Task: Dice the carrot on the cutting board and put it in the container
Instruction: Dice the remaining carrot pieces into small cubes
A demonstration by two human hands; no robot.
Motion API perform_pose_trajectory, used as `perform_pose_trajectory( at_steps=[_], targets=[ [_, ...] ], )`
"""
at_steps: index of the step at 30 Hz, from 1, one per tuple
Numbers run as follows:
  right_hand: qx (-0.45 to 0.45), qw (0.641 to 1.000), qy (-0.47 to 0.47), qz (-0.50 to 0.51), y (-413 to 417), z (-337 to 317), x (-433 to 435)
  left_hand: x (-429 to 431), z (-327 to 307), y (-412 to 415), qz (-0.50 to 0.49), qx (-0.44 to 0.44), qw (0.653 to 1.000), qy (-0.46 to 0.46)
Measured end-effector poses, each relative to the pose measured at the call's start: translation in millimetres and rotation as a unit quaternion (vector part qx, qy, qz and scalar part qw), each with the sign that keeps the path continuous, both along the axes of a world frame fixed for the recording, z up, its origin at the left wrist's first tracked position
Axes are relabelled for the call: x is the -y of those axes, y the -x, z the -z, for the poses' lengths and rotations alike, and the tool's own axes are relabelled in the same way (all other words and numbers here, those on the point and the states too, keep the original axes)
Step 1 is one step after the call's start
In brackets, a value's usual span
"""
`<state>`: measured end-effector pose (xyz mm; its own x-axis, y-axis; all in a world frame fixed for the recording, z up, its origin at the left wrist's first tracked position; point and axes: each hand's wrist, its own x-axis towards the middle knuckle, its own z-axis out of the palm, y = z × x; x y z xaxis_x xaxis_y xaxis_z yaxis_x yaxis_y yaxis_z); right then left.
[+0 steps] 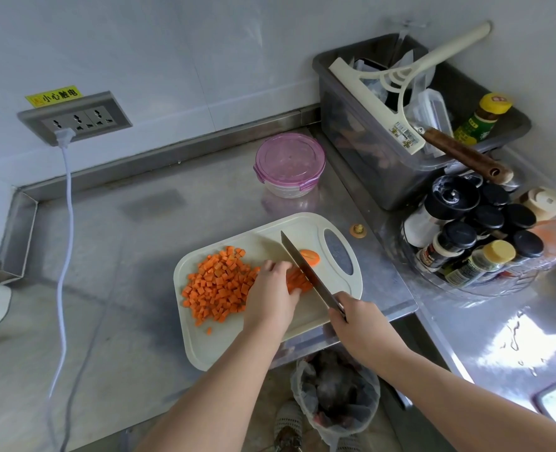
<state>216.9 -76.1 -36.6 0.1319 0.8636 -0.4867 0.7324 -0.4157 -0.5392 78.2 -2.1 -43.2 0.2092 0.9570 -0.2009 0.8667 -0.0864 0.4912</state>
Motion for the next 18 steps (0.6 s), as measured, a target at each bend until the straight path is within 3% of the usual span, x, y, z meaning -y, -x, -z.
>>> perform_pose_trajectory(
  at_steps=[5, 11, 18],
  targets=[
    [-0.009, 1.0, 0.003, 0.0, -0.5, 0.7, -0.8, 1.6, -1.3, -1.3, -0.03, 0.037, 0.999, -0.003],
    [0.01, 1.0, 0.003, -0.006, 0.7, -3.6, -1.2, 0.6, -0.2, -0.3, 0.058, -0.117, 0.991, -0.039],
    [0.047, 0.998, -0.015, -0.028, 3.8, -4.8, 2.0, -4.2, 2.6, -3.1, 0.061, -0.117, 0.991, -0.033]
  ],
)
